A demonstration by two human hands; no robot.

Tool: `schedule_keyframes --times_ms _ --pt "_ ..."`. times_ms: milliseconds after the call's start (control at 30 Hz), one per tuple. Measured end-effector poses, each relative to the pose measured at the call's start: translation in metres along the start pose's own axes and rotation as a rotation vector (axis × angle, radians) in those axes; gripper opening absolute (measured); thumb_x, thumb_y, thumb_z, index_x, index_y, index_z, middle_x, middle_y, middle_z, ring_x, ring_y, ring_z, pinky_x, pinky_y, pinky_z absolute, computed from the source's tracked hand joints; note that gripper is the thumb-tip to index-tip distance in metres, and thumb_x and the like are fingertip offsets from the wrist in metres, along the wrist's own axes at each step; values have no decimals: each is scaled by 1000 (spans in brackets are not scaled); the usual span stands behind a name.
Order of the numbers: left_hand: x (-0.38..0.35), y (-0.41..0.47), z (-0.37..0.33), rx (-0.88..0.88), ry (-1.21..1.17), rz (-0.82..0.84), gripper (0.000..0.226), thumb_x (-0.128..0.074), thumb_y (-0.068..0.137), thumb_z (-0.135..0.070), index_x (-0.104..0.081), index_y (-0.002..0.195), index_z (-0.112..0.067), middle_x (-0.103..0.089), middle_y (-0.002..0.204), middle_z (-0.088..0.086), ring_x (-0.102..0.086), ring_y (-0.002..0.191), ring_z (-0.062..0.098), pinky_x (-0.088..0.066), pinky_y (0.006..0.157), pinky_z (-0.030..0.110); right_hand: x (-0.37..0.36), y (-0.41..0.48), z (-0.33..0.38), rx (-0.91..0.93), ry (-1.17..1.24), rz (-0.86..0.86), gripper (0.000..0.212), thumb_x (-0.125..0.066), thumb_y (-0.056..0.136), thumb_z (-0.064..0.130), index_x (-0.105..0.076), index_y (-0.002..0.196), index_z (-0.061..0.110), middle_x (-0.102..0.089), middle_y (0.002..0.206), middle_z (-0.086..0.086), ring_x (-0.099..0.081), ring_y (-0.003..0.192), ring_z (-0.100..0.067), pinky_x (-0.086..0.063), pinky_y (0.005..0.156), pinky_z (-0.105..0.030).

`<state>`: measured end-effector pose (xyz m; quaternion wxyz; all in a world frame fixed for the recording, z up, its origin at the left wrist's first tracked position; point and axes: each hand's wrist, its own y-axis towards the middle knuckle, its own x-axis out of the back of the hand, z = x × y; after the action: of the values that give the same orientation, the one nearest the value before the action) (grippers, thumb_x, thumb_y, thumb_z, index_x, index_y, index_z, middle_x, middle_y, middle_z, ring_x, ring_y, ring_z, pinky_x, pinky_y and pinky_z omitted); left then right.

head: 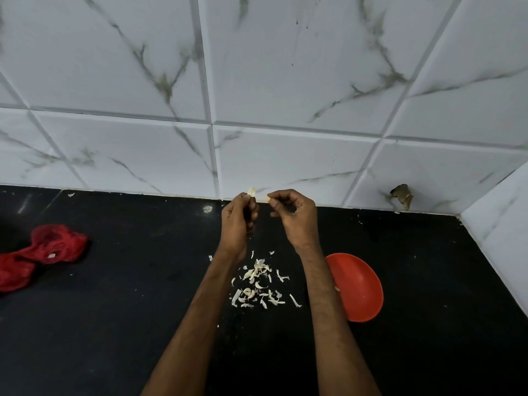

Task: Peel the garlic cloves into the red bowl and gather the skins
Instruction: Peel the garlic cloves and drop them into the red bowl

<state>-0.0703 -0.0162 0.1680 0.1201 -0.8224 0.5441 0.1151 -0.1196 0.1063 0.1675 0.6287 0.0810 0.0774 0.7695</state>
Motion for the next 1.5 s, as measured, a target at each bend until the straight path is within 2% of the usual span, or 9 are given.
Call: schedule_keyframes --times_ms 133,300,367,533,633,767,900,1233,1500 --pt "10 5 5 -32 124 -22 34 -42 104 -19 -53 72 -14 -47 60 0 -36 48 8 -27 44 20 2 0 0 13 -4 -51 13 -72 88 2 -74 94 13 -73 90 5 -68 85 -9 -60 68 -29" --pt "34 12 31 -82 1048 52 36 -52 99 -47 -64 78 -22 -64 68 -5 -60 62 14 -48 64 34 2 1 1 23 -41 -75 17 -76 84 1 -74 89 17 -73 86 9 -67 80 -8 -61 73 -39" --pt "37 11 36 -64 1257 65 41 -51 96 -59 -65 86 -21 -65 75 -4 -63 70 18 -50 68 35 1 0 1 28 -66 -83 14 -77 83 2 -74 88 15 -73 85 8 -67 77 -10 -61 74 -38" --pt "33 13 32 -136 1157 16 3 -64 94 -24 -62 91 -22 -68 95 -7 -65 87 17 -53 75 38 0 -2 4 42 -103 -81 20 -80 78 1 -73 83 19 -73 82 6 -67 77 -12 -57 75 -29" --pt "28 13 22 -207 1102 13 24 -52 93 -6 -68 98 -25 -68 102 -8 -65 93 14 -51 76 34 1 -2 5 56 -113 -81 21 -80 77 1 -73 81 20 -73 82 6 -65 76 -10 -52 74 -23" --pt "20 13 14 -251 1084 -29 12 -59 95 -19 -67 97 -28 -70 92 -13 -66 87 11 -46 69 30 0 -3 7 64 -121 -79 20 -80 77 -1 -73 82 17 -73 83 6 -65 76 -8 -51 73 -21" --pt "20 13 7 -356 909 -28 11 -67 92 -34 -68 101 -28 -72 84 -14 -68 74 6 -57 71 37 0 -4 10 74 -147 -74 18 -79 78 -2 -73 84 14 -72 84 6 -64 75 -2 -48 71 -14" --pt "9 7 -3 -471 869 14 15 -59 92 -29 -71 94 -20 -72 77 -8 -65 64 8 -55 63 37 3 -2 8 205 -328 -27 21 -75 81 -5 -71 86 15 -69 85 9 -64 77 -7 -50 71 -18" --pt "8 4 -7 -507 857 -16 15 -62 84 -29 -58 75 -17 -54 60 -4 -51 55 15 -45 51 36 1 0 8 312 -448 7 17 -72 80 -8 -69 83 8 -66 82 2 -62 76 -11 -53 70 -27"
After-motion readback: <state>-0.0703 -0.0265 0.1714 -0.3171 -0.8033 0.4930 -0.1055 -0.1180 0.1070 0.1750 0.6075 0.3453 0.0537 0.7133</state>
